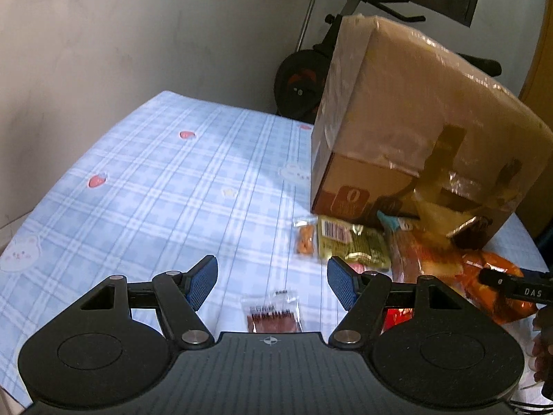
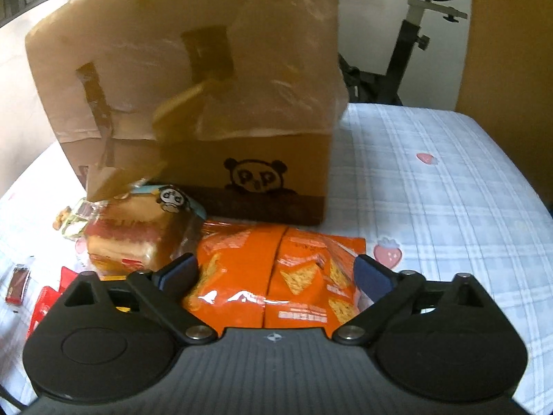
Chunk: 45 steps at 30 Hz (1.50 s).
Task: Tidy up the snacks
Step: 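Move both open tools back down toward the remaining snacks, then grasp the orange chip bag with the right tool while the left tool grasps the red meat packet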
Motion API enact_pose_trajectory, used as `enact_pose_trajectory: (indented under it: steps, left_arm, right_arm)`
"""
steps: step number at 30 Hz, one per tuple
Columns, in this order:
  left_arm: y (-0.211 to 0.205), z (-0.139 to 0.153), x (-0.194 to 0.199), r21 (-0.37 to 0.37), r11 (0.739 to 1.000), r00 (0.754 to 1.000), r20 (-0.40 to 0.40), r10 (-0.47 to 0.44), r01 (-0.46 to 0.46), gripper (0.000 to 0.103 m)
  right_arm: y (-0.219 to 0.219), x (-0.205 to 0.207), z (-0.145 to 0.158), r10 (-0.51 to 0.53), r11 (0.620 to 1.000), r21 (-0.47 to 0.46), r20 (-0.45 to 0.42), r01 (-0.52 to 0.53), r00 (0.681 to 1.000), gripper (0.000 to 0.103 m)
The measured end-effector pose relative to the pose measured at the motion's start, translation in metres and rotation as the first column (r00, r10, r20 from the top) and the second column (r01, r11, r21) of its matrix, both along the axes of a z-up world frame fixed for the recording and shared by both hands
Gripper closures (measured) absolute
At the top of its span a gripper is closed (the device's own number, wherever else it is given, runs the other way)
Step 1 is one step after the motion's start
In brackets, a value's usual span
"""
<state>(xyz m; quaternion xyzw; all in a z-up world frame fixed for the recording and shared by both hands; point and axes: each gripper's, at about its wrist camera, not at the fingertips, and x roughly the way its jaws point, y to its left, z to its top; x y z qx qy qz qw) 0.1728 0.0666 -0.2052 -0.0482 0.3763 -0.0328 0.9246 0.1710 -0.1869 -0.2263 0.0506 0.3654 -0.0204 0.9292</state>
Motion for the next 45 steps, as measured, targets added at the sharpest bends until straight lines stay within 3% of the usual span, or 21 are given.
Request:
enact_pose_trajectory:
  steps: [9, 19, 30, 39, 40, 43, 45]
  left_arm:
    - [-0.003, -0.015, -0.007, 0.016, 1.000, 1.000, -0.024, 0.002, -0.001, 0.031]
    - [-0.008, -0.026, -0.011, 0.055, 0.998, 0.999, -0.052, -0.006, 0.009, 0.031]
    - [-0.006, -0.035, -0.011, 0.056, 0.998, 0.998, -0.062, 0.019, -0.016, 0.032]
    - [-0.022, -0.044, -0.010, 0.154, 0.988, 0.997, -0.078, 0.001, 0.011, 0.036]
    - [-0.022, -0.045, -0.010, 0.158, 0.987, 0.997, -0.076, 0.000, 0.013, 0.037]
    - [-0.022, -0.043, -0.012, 0.155, 0.988, 0.998, -0.060, -0.013, 0.023, 0.056]
    - [-0.023, -0.042, -0.013, 0.155, 0.987, 0.998, -0.058, -0.023, 0.032, 0.058]
  right_arm:
    - [-0.002, -0.012, -0.009, -0.007, 1.000, 0.018, 0.057, 0.006, 0.998, 0.001]
    - [0.000, -0.031, -0.017, 0.034, 0.999, -0.005, 0.160, -0.033, 0.987, 0.015]
    - [0.002, -0.034, -0.018, 0.045, 0.999, -0.012, 0.191, -0.043, 0.981, 0.018]
    - [-0.001, -0.034, -0.018, 0.041, 0.999, 0.012, 0.192, -0.044, 0.981, 0.018]
    - [-0.001, -0.034, -0.018, 0.040, 0.999, 0.013, 0.192, -0.044, 0.981, 0.018]
    - [-0.001, -0.034, -0.018, 0.039, 0.999, 0.017, 0.192, -0.043, 0.981, 0.018]
    - [-0.002, -0.034, -0.018, 0.039, 0.999, 0.021, 0.192, -0.043, 0.981, 0.018]
